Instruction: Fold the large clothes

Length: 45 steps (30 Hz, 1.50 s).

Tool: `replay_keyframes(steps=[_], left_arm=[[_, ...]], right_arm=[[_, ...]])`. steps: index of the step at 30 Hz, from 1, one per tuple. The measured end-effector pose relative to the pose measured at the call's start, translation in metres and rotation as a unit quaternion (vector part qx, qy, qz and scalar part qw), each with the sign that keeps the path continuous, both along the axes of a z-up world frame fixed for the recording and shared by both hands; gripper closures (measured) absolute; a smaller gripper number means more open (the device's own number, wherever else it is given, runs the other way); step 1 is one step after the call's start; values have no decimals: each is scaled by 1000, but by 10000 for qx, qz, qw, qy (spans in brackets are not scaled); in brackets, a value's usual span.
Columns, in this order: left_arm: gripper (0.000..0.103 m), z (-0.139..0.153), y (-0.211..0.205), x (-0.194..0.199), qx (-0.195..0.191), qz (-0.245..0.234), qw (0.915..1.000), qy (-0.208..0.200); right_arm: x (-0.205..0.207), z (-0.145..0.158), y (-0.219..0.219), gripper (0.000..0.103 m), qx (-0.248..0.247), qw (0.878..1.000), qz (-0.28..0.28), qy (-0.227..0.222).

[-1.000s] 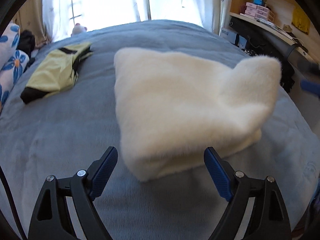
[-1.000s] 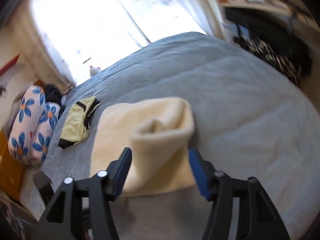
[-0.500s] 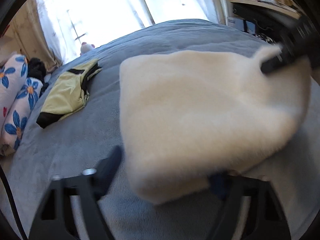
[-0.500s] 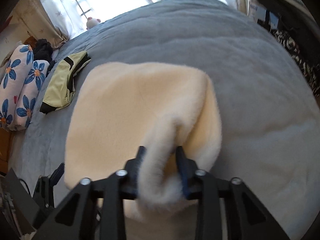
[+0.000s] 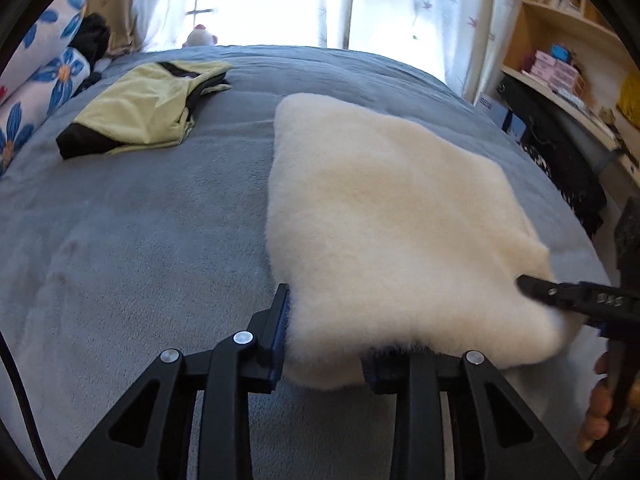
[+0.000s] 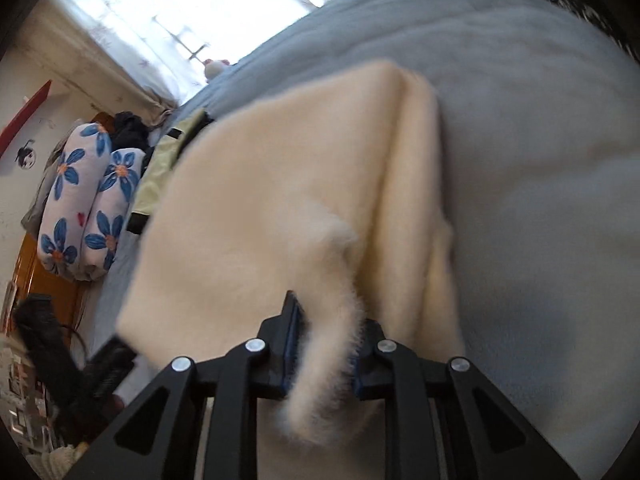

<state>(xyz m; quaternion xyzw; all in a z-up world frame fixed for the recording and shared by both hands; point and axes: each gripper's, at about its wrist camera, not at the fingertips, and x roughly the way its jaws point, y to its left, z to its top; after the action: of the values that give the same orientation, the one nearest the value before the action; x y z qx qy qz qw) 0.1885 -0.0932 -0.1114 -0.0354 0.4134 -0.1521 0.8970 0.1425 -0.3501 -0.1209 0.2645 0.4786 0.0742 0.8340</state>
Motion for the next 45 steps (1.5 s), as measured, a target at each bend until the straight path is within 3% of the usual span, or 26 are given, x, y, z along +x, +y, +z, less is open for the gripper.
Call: replay_keyframes(steps=[3,4,5,7,13,17,19,21,22,24,27,29,32,34,38,40,42,45], left_arm=[[71,2,-6,-3,208,-25,9998,-8],[66,3,-5,-1,219,-44,9997,102],[51,2,-4,1,261,-117,9992,279],[30,-1,0,1,198,-395,9966,694],[30,17,27,-13,-248,-1031,9905,880],[29,34,48,13,-812,-827,9901,797],[29,35,49,34,-906,-740,9900,785],[29,28,45,52,-809,-781,9896,902],[29,21,41,59,-712,-805,9888,1032],[29,8,32,66,-697,-867,9869,1172],[29,8,21,63,-688,-929,9882,1006],[29,7,13,58,-629,-931,9900,851],[29,-9,-7,55,-483,-885,9906,920],[27,-16,-14,57,-343,-815,9924,857],[26,-7,-11,54,-302,-811,9930,801],[26,4,-8,53,-214,-827,9942,647],[26,17,-5,52,-154,-776,9962,375],[26,28,-5,64,-224,-714,9969,244]], right_arm=[[-5,-2,-6,84,235,9996,-164,-82],[-6,1,-5,83,194,9997,-159,-49],[-4,5,-4,82,145,9998,-135,25],[-5,14,-9,76,168,9997,-115,145],[6,33,-37,64,306,9992,-62,242],[25,24,-40,63,537,9976,46,438],[35,18,-37,63,619,9968,71,491],[44,14,-31,64,591,9970,104,497],[47,14,-27,70,460,9977,98,482],[54,25,-16,80,-132,9992,177,331],[58,53,-15,83,-785,9965,190,-211],[65,53,-26,83,-804,9965,126,-203],[74,27,-31,83,-1127,9933,193,160],[71,22,-35,82,-1032,9944,185,107],[64,37,-42,74,-811,9965,-71,199],[58,49,-36,65,-1209,9924,-199,83],[52,67,-26,64,-1737,9841,-342,-147],[50,84,-7,64,-1929,9795,-258,-523]])
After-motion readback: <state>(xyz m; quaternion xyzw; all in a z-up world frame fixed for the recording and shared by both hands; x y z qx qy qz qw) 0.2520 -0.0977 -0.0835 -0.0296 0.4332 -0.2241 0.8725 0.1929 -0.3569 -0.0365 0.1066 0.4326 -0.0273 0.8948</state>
